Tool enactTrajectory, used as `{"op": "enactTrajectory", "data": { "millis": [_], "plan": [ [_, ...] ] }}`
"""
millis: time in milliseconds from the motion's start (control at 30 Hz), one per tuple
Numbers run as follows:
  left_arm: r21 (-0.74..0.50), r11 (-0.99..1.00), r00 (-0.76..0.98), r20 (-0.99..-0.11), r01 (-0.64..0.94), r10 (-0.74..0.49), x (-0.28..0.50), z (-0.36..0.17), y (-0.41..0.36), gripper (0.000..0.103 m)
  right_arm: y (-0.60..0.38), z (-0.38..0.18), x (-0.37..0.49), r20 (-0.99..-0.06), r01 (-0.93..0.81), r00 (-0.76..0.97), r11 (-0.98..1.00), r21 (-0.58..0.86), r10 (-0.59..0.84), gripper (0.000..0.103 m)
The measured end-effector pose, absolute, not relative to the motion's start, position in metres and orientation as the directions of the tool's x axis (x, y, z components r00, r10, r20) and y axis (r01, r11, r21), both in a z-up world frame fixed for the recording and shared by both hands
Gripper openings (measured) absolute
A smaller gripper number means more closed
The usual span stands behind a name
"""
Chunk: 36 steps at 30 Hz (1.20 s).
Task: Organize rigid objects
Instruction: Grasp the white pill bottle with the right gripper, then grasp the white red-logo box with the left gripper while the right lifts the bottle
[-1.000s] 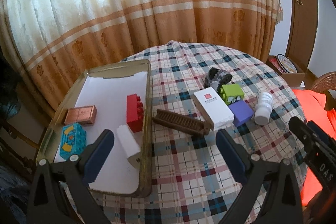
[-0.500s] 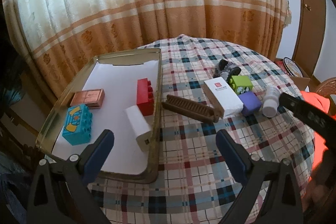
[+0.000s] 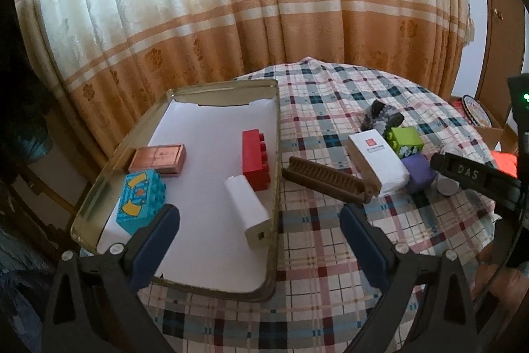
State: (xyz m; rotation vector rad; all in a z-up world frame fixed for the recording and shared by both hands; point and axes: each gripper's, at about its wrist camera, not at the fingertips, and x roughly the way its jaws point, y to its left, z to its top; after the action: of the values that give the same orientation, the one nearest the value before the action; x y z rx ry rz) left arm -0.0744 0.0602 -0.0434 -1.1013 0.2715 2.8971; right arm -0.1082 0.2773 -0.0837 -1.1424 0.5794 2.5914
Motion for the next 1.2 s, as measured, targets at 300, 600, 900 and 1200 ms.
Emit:
{"op": "enactTrajectory", "data": {
  "millis": [300, 600, 900, 1200],
  "plan": [
    [0.13, -0.987, -0.752, -0.659, -0.097, -0.013, -0.085, -0.036, 0.062, 0.099, 0.283, -0.084, -0.117, -0.751, -0.317, -0.66, -0.905, 0.285, -0.006, 0.039],
    [0.158, -0.981, -0.762, -0.648, -0.114, -0.016, -0.088, -0.036, 0.071, 0.099, 0.298, -0.088, -0.102, -0.714, -0.294, -0.695, -0.871, 0.393, -0.087, 0.039],
    [0.117, -0.972, -0.746, -0.661, -0.205, 0.077, -0.104, -0.03, 0.111, 0.098, 0.308, -0.061, -0.061, -0.619, -0.309, -0.785, -0.865, 0.397, -0.004, 0.039],
    [0.088, -0.968, -0.673, -0.733, -0.234, 0.096, -0.133, -0.052, 0.154, 0.086, 0.326, -0.052, -0.038, -0.597, -0.334, -0.802, -0.853, 0.401, 0.033, 0.039]
  ]
}}
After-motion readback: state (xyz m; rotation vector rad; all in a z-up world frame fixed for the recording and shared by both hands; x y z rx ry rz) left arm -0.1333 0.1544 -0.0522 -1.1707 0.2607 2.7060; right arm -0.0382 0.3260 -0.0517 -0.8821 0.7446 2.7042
